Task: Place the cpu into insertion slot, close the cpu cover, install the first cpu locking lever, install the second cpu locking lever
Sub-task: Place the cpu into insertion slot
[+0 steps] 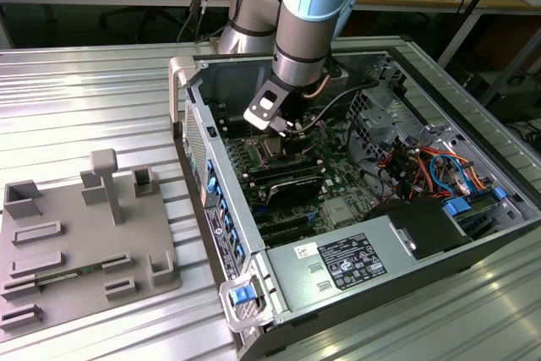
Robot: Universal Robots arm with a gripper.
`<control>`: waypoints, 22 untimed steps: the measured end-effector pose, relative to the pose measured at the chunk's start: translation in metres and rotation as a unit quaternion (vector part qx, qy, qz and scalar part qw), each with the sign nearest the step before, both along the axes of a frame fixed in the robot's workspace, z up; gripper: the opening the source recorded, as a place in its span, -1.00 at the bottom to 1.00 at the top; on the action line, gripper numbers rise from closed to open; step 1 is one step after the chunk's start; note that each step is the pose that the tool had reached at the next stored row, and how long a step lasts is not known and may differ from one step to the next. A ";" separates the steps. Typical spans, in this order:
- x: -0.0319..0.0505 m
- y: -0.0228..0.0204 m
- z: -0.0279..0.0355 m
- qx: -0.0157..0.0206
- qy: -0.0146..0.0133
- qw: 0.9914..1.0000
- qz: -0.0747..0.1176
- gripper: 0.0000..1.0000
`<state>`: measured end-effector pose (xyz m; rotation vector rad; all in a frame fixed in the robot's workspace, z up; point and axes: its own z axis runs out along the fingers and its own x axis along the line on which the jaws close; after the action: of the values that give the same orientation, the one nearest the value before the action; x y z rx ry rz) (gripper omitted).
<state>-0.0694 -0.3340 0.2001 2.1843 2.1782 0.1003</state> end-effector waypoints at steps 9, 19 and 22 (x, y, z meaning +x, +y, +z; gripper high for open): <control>0.0035 0.0000 0.0003 -0.001 0.002 1.000 0.000 0.09; 0.0028 0.0004 -0.0005 -0.013 0.002 1.000 0.003 0.09; 0.0020 0.0009 -0.0013 -0.013 0.002 1.000 0.006 0.09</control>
<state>-0.0674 -0.3331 0.1988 2.1608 2.1816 0.0662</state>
